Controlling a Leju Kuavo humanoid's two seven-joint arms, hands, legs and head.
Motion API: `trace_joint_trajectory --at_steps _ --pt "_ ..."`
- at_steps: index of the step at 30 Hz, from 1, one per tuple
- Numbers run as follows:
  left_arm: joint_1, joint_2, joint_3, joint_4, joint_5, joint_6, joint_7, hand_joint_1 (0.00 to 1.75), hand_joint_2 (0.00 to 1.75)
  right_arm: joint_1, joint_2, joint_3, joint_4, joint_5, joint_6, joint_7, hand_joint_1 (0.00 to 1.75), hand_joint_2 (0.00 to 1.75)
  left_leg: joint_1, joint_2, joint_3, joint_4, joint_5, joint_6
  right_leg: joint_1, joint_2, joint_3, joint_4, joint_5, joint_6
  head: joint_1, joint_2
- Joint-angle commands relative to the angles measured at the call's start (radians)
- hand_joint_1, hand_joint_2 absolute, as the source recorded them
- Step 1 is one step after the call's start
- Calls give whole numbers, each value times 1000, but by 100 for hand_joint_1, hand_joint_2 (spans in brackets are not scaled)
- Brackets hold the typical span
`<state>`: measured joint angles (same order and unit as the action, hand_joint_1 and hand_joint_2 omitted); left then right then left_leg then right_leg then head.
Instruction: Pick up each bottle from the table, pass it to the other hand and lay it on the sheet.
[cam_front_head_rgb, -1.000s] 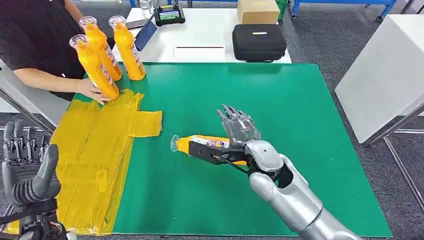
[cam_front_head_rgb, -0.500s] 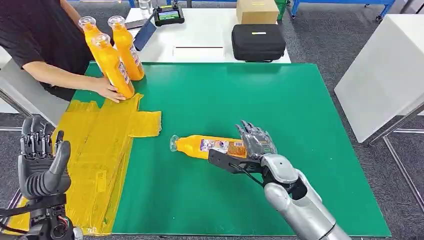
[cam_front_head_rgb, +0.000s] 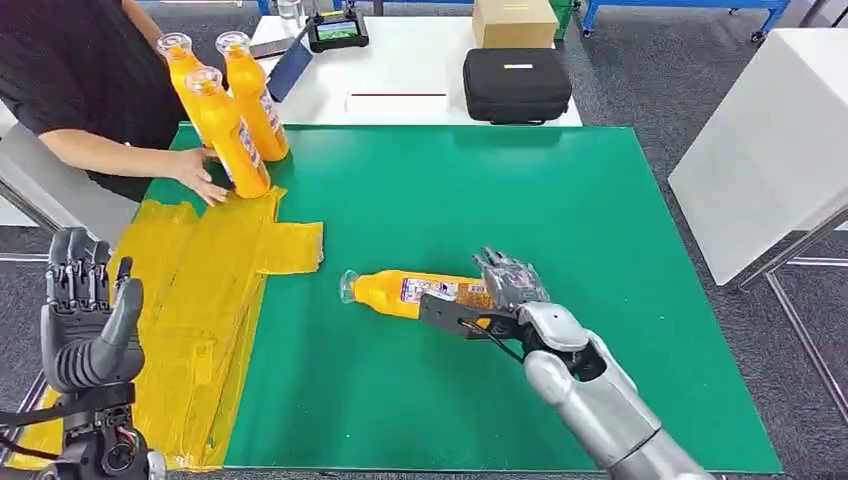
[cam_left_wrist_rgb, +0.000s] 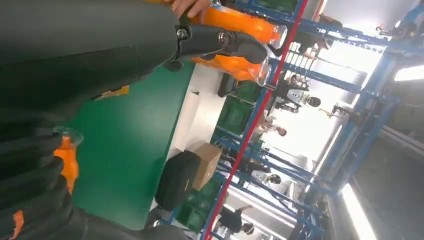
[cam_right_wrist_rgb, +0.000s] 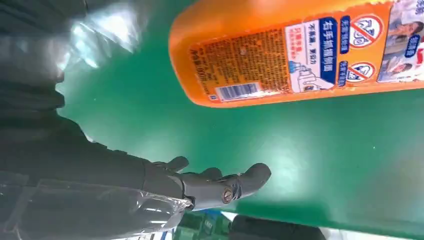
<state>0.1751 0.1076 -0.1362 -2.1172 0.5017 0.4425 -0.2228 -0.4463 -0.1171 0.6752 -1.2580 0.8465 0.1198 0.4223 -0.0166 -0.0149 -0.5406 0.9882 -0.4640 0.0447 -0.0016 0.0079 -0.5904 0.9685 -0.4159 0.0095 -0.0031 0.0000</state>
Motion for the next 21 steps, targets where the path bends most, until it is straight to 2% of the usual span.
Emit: trace_joint_trajectory --at_steps 1,11,21 --pt "-22 41 -43 61 16 12 -12 0 175 -107 27 61 222 -16 -7 -3 0 175 1 1 3 -1 -1 -3 1 0 3 -1 0 0 0 0" --pt "-29 37 -53 60 19 15 -10 0 175 -131 35 76 289 -17 -4 1 0 175 1 1 3 -1 -1 -3 0 0 3 -1 -1 0 0 0" --pt "-39 42 -71 68 41 36 -4 0 175 -176 91 129 422 -24 19 -9 0 175 1 2 3 -1 -1 -3 1 0 3 -1 0 0 0 0"
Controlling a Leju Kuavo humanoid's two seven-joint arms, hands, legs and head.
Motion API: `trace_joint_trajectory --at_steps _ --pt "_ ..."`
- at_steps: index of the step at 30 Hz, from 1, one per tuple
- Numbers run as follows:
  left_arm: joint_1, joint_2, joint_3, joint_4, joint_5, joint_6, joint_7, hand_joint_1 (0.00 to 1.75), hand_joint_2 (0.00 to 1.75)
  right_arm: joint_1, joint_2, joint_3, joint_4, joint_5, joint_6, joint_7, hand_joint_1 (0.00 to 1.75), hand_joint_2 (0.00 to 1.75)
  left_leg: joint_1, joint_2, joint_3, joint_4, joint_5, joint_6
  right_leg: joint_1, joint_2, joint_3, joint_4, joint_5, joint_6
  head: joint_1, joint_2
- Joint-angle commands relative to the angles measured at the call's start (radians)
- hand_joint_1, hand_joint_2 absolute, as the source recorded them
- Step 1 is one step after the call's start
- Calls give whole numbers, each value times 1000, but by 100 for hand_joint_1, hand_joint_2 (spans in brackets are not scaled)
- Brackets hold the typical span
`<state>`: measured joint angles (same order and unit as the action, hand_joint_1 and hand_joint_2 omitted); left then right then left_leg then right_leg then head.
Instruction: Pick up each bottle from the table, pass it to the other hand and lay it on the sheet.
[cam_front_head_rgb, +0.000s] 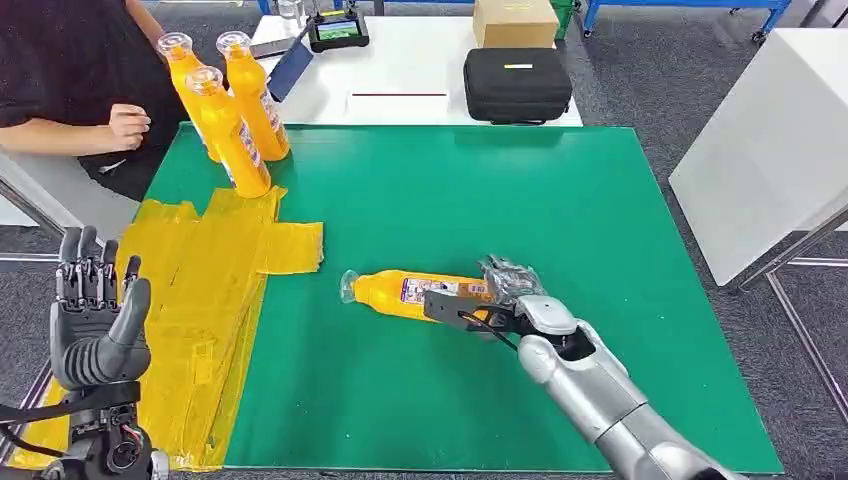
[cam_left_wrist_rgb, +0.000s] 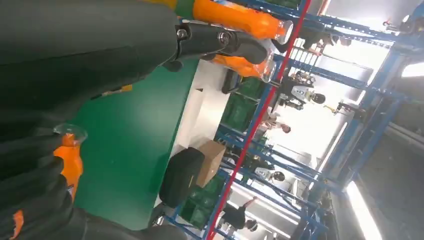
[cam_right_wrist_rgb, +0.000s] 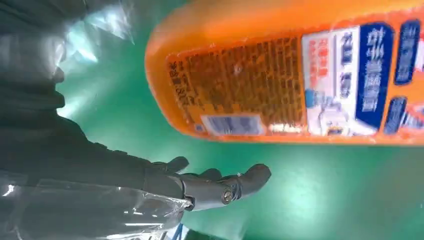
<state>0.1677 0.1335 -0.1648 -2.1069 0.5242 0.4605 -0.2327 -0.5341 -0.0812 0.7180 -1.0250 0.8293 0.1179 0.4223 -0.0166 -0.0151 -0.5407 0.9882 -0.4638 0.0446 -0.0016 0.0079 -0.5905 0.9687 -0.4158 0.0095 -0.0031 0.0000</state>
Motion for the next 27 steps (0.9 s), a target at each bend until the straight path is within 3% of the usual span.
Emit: trace_joint_trajectory --at_steps 1,15,16,17,18,27 --pt "-29 15 -44 58 20 23 5 0 175 -92 60 95 200 -6 25 -11 0 175 1 3 5 -1 -2 -4 1 1 4 -1 -1 0 0 0" --pt "-23 27 -54 78 48 32 -6 0 175 -107 88 158 326 -44 64 -45 0 175 1 2 5 -1 -1 -4 1 0 5 -2 -1 0 0 0" --pt "-28 29 -59 87 54 34 -11 0 175 -113 95 175 360 -49 65 -52 155 175 1 1 4 -1 -1 -3 1 0 4 -1 -1 0 0 0" --pt "-31 31 -63 94 57 34 -15 0 175 -116 100 184 383 -56 65 -61 155 175 1 1 6 -2 -1 -4 1 0 5 -2 -1 0 0 0" --pt "-35 35 -69 98 63 35 -19 0 175 -119 105 195 410 -66 62 -68 175 175 1 1 5 -2 -1 -3 1 0 4 -2 -1 0 0 0" --pt "-49 50 -73 114 103 38 -47 0 175 -84 56 228 362 -118 58 -80 175 175 2 4 14 -3 0 -5 2 1 13 -4 0 0 0 0"
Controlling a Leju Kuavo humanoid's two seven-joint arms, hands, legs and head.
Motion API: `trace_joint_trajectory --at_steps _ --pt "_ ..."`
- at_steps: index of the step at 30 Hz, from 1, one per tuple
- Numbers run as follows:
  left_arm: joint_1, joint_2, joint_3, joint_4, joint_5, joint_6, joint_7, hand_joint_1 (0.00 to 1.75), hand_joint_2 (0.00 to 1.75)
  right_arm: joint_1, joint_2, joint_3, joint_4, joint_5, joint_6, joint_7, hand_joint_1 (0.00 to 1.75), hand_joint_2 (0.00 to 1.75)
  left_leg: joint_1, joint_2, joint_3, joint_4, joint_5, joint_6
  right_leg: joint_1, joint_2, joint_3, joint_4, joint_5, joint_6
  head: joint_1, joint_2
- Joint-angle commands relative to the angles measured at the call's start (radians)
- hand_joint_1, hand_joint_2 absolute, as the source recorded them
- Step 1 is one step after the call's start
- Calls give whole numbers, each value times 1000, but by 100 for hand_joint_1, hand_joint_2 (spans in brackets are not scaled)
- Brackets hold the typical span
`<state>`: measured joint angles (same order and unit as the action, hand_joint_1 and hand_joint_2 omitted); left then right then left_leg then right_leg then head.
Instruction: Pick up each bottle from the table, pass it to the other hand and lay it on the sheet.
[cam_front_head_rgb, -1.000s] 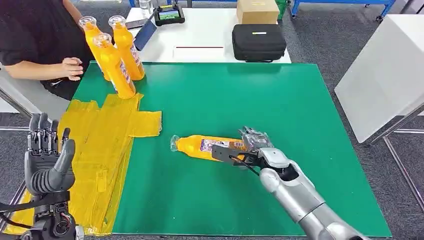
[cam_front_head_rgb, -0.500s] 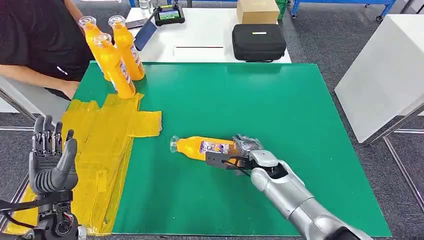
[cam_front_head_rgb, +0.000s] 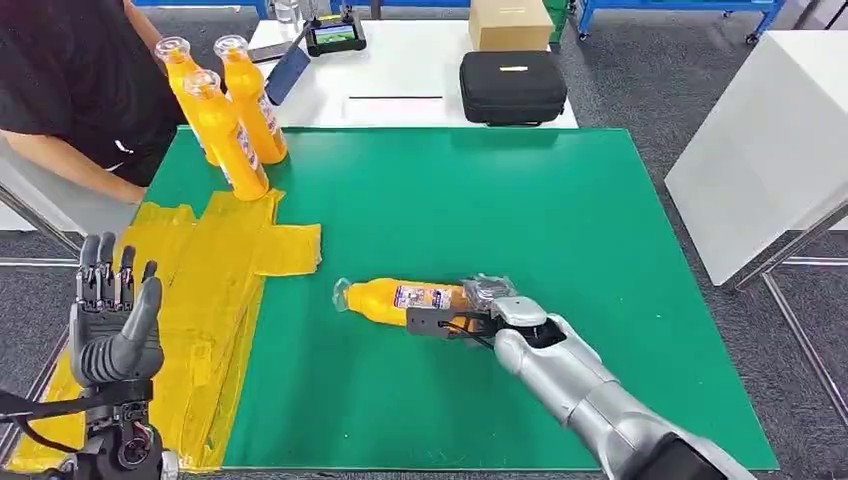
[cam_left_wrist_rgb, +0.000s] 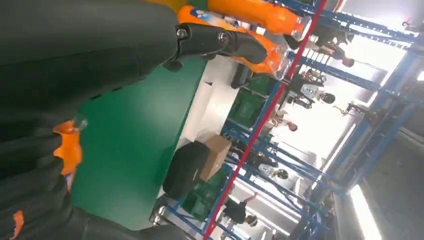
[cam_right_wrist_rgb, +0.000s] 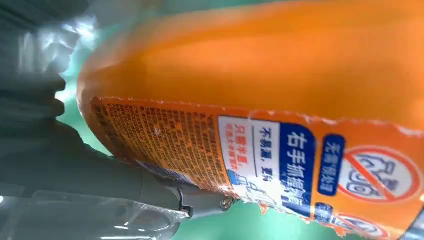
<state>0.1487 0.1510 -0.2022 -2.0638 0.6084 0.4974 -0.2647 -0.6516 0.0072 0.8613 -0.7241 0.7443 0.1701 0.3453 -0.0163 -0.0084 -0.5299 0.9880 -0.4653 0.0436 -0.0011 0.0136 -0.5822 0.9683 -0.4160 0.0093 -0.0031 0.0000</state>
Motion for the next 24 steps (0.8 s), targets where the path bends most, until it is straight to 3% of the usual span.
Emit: trace_joint_trajectory --at_steps 1,6,10,16,19,24 --pt "-29 32 -35 70 19 1 -15 0 175 33 -35 85 60 -33 5 -3 175 175 1 -3 4 -2 1 -2 1 -4 5 -2 0 0 0 0" --pt "-26 32 -35 66 19 2 -15 0 175 35 -39 86 51 -31 5 -3 175 175 2 -4 6 -2 1 -4 2 -6 8 -4 0 0 0 0" --pt "-18 34 -34 62 6 -15 -12 0 175 76 -87 46 -93 -56 -24 6 175 175 2 -4 8 -2 1 -3 1 -5 10 -3 -1 0 0 0" --pt "-8 6 -31 76 -35 -92 44 0 175 208 -243 -129 -615 -186 -99 47 175 175 1 -7 4 0 0 -4 1 -8 7 -1 -2 1 0 0" --pt "3 -7 -38 70 -47 -115 58 0 175 346 -311 -252 -872 -198 -173 39 175 175 0 -7 0 1 -1 -3 0 -8 4 0 -2 1 0 0" --pt "26 -3 -49 60 13 -182 109 0 175 551 -305 -393 -1070 -36 -254 -58 175 175 0 -12 -1 -1 -1 -3 0 -12 3 -1 -4 1 0 0"
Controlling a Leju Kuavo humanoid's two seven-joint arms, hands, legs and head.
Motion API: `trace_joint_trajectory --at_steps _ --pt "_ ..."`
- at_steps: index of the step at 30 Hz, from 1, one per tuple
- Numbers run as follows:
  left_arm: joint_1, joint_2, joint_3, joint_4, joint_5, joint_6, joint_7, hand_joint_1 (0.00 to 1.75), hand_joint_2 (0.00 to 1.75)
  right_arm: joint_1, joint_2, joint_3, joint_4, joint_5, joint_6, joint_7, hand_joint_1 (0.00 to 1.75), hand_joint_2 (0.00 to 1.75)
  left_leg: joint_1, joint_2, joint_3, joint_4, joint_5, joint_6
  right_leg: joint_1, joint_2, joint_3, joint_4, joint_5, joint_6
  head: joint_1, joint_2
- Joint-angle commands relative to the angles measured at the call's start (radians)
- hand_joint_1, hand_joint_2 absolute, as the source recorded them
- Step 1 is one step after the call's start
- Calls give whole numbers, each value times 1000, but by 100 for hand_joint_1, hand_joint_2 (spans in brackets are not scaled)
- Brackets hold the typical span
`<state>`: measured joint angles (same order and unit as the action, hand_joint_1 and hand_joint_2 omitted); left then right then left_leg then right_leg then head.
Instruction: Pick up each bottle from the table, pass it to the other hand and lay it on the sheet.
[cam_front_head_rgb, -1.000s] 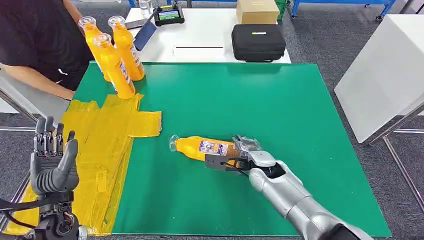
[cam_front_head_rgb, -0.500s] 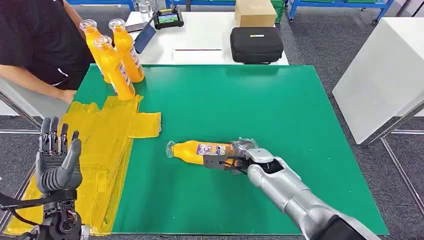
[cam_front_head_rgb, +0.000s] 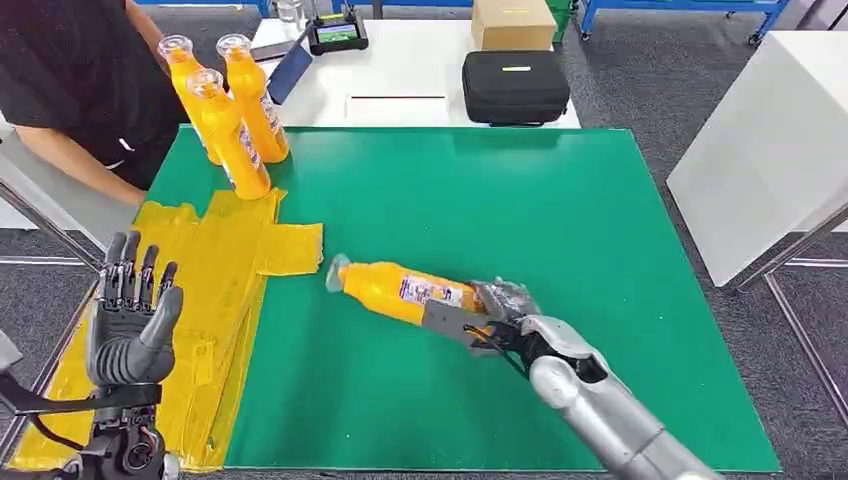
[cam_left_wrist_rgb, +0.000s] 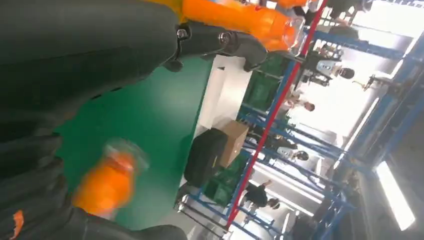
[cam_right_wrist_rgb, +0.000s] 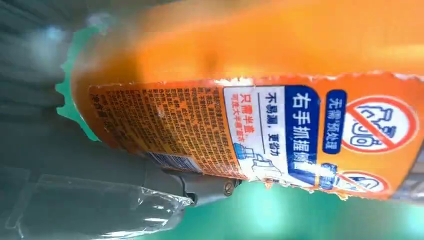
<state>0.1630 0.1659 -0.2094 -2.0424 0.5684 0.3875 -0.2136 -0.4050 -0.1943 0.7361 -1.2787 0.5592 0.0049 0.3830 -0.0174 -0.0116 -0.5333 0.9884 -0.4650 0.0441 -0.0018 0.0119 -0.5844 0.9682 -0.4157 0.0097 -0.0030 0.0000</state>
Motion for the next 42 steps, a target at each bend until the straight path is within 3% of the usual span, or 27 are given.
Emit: trace_joint_trajectory --at_steps 1,7,15,20,31,42 --pt "16 -20 -42 37 82 -94 74 0 175 316 -91 -270 -521 168 -95 -107 175 175 1 -7 2 -1 -2 -3 1 -9 4 -1 -4 1 0 0" --pt "26 -14 -65 37 259 -216 159 0 175 314 -35 -257 -503 210 -129 -132 175 175 1 0 -2 -1 -2 -2 1 -3 -1 0 -2 0 0 0" --pt "18 -13 -74 44 267 -226 165 0 175 310 -16 -263 -497 209 -127 -123 175 175 2 1 -2 -1 -2 -3 1 -2 -1 -1 -2 0 0 0" --pt "-51 -9 -152 78 319 -279 231 0 175 157 111 -201 -362 209 -100 -88 175 175 1 4 -3 -1 -1 -2 1 1 -4 0 0 0 0 0" --pt "-79 -35 -138 32 131 -125 161 0 175 -20 222 -65 -197 86 -43 -12 175 175 2 8 -2 -1 -1 -3 1 5 -3 0 0 0 0 0" --pt "-79 -32 -144 28 82 -87 123 0 175 -56 249 -20 -153 66 -32 -10 175 175 2 3 -4 -1 0 -2 1 1 -3 0 0 0 0 0"
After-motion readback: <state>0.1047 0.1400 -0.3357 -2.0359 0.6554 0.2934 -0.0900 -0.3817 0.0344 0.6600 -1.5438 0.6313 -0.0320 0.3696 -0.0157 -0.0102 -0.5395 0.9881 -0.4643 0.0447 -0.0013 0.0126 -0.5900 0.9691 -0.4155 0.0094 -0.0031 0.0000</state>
